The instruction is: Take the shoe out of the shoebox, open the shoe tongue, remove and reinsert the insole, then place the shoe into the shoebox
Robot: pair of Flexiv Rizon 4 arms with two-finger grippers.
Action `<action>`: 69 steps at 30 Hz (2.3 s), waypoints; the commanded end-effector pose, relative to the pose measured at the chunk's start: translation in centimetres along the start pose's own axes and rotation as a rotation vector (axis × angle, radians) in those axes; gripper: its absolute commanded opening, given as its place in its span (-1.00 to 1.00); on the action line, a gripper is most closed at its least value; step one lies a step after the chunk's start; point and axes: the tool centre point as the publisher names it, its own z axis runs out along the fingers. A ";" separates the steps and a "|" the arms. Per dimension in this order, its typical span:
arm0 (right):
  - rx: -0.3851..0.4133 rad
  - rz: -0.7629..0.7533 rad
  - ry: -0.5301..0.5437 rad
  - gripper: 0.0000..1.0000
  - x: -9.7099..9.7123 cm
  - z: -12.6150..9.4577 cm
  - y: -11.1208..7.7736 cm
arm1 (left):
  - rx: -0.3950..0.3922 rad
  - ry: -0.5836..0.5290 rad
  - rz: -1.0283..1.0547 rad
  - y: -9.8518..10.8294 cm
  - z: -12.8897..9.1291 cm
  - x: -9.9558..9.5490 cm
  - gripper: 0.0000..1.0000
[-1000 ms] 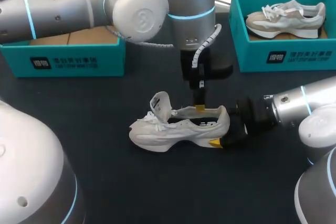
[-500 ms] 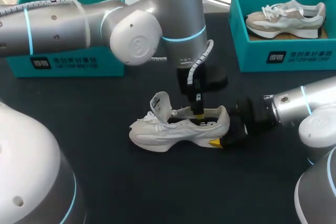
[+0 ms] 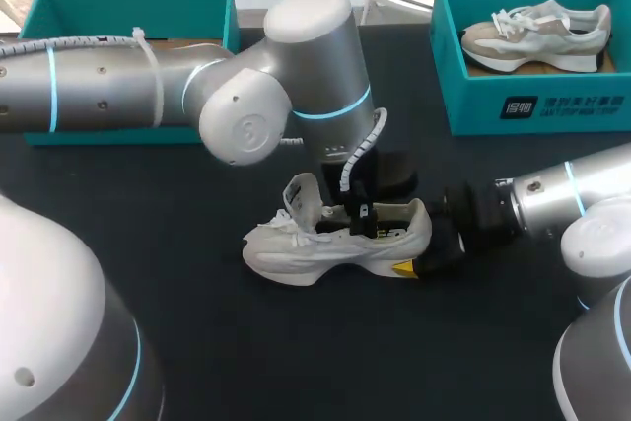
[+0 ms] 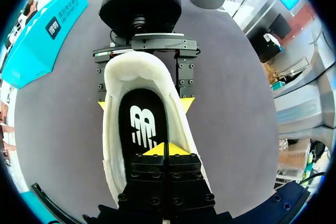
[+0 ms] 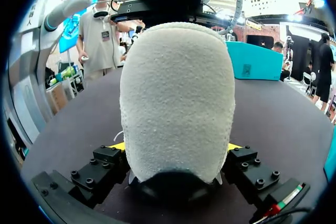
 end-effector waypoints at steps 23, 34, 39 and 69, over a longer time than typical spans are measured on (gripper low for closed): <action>0.005 0.001 -0.001 -1.00 0.0 0.1 0.1 | 0.040 -0.091 0.021 0.5 3.6 -0.4 -0.07; 0.005 0.001 -0.001 -1.00 0.0 0.1 0.1 | 0.020 -0.138 0.009 1.0 3.8 -1.5 -1.00; 0.005 0.001 -0.001 -1.00 0.0 0.1 0.1 | -0.002 -0.131 0.005 1.3 1.4 -2.0 -1.00; 0.005 0.001 -0.001 -1.00 0.0 0.1 0.1 | 0.125 0.186 -0.077 0.0 -9.7 0.7 -1.00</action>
